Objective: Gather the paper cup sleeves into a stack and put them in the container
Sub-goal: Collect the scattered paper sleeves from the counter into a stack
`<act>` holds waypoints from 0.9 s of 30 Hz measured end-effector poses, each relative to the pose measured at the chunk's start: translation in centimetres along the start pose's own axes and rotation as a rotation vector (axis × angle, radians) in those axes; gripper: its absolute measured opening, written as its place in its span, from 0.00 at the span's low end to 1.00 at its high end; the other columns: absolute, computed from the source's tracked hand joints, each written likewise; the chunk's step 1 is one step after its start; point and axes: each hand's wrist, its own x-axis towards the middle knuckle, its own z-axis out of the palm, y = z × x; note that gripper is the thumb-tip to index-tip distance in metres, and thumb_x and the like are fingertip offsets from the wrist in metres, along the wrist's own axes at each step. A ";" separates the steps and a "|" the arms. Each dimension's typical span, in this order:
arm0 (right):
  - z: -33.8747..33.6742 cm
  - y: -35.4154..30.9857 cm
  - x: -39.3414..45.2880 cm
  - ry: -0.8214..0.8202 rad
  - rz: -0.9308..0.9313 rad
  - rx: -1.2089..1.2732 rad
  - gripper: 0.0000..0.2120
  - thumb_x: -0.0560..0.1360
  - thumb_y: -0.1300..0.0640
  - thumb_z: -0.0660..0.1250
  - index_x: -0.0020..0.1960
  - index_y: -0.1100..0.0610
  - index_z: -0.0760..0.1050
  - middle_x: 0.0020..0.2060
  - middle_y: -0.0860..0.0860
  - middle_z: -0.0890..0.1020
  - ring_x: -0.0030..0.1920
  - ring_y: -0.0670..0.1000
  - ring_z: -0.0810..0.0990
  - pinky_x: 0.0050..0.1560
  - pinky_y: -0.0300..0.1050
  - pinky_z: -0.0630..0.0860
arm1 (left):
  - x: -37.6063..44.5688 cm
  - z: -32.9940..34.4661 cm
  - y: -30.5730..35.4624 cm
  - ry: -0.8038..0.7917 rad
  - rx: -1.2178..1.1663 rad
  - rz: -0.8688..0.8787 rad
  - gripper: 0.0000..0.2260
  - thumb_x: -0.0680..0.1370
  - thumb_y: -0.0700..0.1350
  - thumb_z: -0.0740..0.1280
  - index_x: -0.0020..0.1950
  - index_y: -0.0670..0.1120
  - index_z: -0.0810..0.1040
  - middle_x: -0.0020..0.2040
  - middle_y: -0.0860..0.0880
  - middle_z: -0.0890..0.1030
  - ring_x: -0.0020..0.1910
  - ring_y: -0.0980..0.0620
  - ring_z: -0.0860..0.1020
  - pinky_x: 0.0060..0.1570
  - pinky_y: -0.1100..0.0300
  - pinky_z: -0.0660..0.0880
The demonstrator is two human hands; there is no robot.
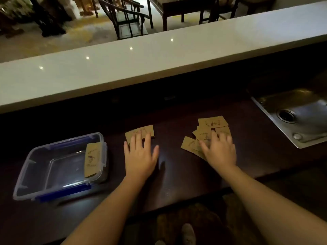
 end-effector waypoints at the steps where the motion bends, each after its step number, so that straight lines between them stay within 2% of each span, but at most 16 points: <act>1: 0.3 0.2 0.0 -0.026 0.033 -0.009 0.31 0.77 0.39 0.58 0.71 0.59 0.66 0.64 0.60 0.74 0.65 0.61 0.68 0.62 0.56 0.69 | -0.4 0.2 0.1 -0.029 -0.002 -0.030 0.26 0.78 0.56 0.59 0.73 0.45 0.64 0.73 0.39 0.67 0.73 0.40 0.62 0.69 0.37 0.57; 4: 1.3 0.8 0.1 -0.052 0.079 -0.021 0.32 0.76 0.38 0.59 0.70 0.60 0.67 0.65 0.61 0.73 0.67 0.62 0.66 0.65 0.57 0.68 | -1.2 1.5 -0.1 -0.031 0.012 -0.041 0.26 0.78 0.57 0.57 0.74 0.46 0.63 0.73 0.40 0.67 0.73 0.41 0.61 0.69 0.37 0.58; 8: 2.2 1.1 0.5 -0.111 0.192 0.042 0.33 0.76 0.38 0.61 0.69 0.62 0.68 0.68 0.62 0.69 0.69 0.62 0.64 0.66 0.58 0.68 | -1.5 2.8 -0.8 -0.106 -0.060 -0.098 0.27 0.79 0.58 0.55 0.75 0.48 0.59 0.76 0.42 0.62 0.76 0.43 0.55 0.72 0.40 0.54; 15: 2.5 1.6 1.4 -0.134 0.335 0.283 0.32 0.71 0.43 0.72 0.66 0.61 0.69 0.65 0.61 0.70 0.66 0.62 0.65 0.63 0.57 0.68 | -1.9 3.2 -1.1 -0.179 -0.196 -0.151 0.27 0.79 0.59 0.54 0.76 0.49 0.57 0.77 0.44 0.59 0.77 0.45 0.51 0.72 0.43 0.51; 17: 2.3 1.7 1.8 -0.109 0.353 0.349 0.30 0.69 0.46 0.75 0.64 0.59 0.70 0.62 0.59 0.73 0.64 0.61 0.69 0.60 0.56 0.71 | -1.8 3.1 -1.0 -0.189 -0.248 -0.160 0.27 0.79 0.58 0.55 0.76 0.49 0.57 0.77 0.44 0.59 0.77 0.45 0.51 0.73 0.44 0.51; 19: 2.0 1.7 2.0 -0.079 0.367 0.527 0.20 0.70 0.53 0.75 0.57 0.55 0.72 0.58 0.56 0.77 0.56 0.58 0.75 0.50 0.52 0.76 | -1.5 2.8 -1.0 -0.188 -0.289 -0.155 0.27 0.79 0.57 0.56 0.75 0.48 0.58 0.77 0.44 0.60 0.76 0.46 0.51 0.73 0.45 0.52; 21: 1.5 1.6 2.1 -0.084 0.382 0.826 0.08 0.72 0.59 0.72 0.48 0.50 0.75 0.53 0.54 0.81 0.50 0.55 0.80 0.40 0.47 0.75 | -1.1 2.5 -1.0 -0.175 -0.355 -0.151 0.26 0.79 0.54 0.58 0.75 0.47 0.59 0.76 0.44 0.62 0.76 0.46 0.53 0.72 0.47 0.54; 23: 0.6 1.6 2.3 -0.142 0.423 1.108 0.09 0.73 0.63 0.69 0.44 0.49 0.80 0.48 0.53 0.84 0.48 0.55 0.83 0.41 0.47 0.78 | -0.7 2.0 -1.0 -0.152 -0.473 -0.157 0.25 0.79 0.52 0.59 0.74 0.46 0.61 0.74 0.45 0.65 0.75 0.47 0.56 0.71 0.49 0.57; 25: -0.2 1.3 2.5 -0.259 0.437 1.306 0.12 0.73 0.67 0.68 0.47 0.51 0.81 0.49 0.54 0.85 0.49 0.55 0.84 0.46 0.52 0.80 | -0.3 1.3 -0.9 -0.160 -0.611 -0.193 0.24 0.79 0.52 0.60 0.74 0.47 0.62 0.71 0.49 0.69 0.71 0.50 0.63 0.68 0.52 0.63; 27: -0.9 0.8 2.8 -0.381 0.399 1.323 0.15 0.72 0.69 0.68 0.52 0.52 0.78 0.52 0.55 0.83 0.51 0.57 0.83 0.48 0.53 0.81 | 0.2 0.4 -0.5 -0.204 -0.835 -0.307 0.20 0.79 0.51 0.61 0.71 0.47 0.68 0.62 0.53 0.76 0.60 0.56 0.74 0.59 0.59 0.72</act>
